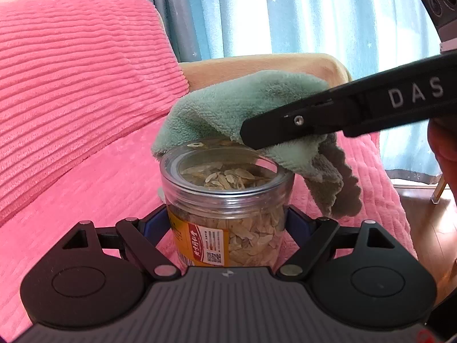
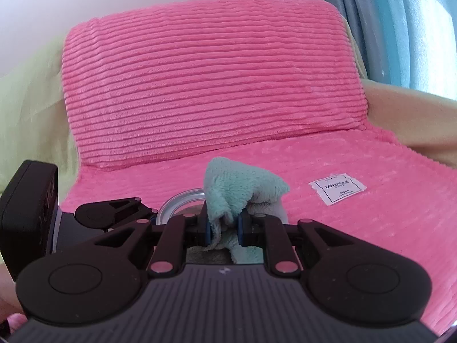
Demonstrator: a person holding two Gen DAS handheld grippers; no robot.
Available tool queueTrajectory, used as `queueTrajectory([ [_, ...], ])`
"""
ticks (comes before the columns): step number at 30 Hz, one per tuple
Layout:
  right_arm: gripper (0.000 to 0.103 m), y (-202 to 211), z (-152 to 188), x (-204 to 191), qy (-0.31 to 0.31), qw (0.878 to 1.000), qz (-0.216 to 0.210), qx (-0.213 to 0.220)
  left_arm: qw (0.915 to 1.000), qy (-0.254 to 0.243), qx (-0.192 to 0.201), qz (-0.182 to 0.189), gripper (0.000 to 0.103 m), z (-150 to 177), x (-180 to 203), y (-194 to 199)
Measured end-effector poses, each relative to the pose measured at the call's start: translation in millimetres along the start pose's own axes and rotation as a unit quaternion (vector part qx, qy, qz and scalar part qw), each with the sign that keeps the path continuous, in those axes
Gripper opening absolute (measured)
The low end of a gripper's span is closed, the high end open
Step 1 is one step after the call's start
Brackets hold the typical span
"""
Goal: Clean container
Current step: 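Wipe the cloth around the jar rim with the right gripper, then grasp the jar with the left gripper and tilt it onto its side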
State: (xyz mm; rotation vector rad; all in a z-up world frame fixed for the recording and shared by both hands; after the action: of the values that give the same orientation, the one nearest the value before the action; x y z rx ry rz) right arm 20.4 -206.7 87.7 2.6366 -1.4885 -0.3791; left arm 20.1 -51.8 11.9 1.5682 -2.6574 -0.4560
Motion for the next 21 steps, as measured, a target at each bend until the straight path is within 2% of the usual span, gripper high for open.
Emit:
queueTrajectory([
  [8, 0.014, 1.6, 0.6, 8.8, -0.024, 1.0, 0.01, -0.007, 0.9986, -0.046, -0.025, 0.008, 0.085, -11.1, 12.5, 11.2],
  [17, 0.014, -11.0, 4.2, 32.0, -0.046, 0.997, 0.065, -0.003, 0.9995, -0.03, -0.005, -0.01, 0.085, -13.6, 21.8, -8.7],
  [21, 0.014, -15.9, 8.6, 46.8, -0.066, 0.994, 0.088, -0.001, 0.999, -0.039, 0.003, -0.022, 0.086, -14.2, 27.7, -17.4],
])
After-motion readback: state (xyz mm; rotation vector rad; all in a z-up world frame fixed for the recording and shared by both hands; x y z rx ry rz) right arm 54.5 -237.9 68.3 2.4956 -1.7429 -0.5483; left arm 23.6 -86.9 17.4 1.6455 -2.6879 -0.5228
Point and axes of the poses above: each gripper's, at about its wrist camera, not at the fingertips, and y roughly against the way its jaws point, x to its right, z to its underside, the point moved 1 cm from there along -y, roughly the way its jaws point, and after that the axes turned 14 degrees about x, right-handed, at the moved point
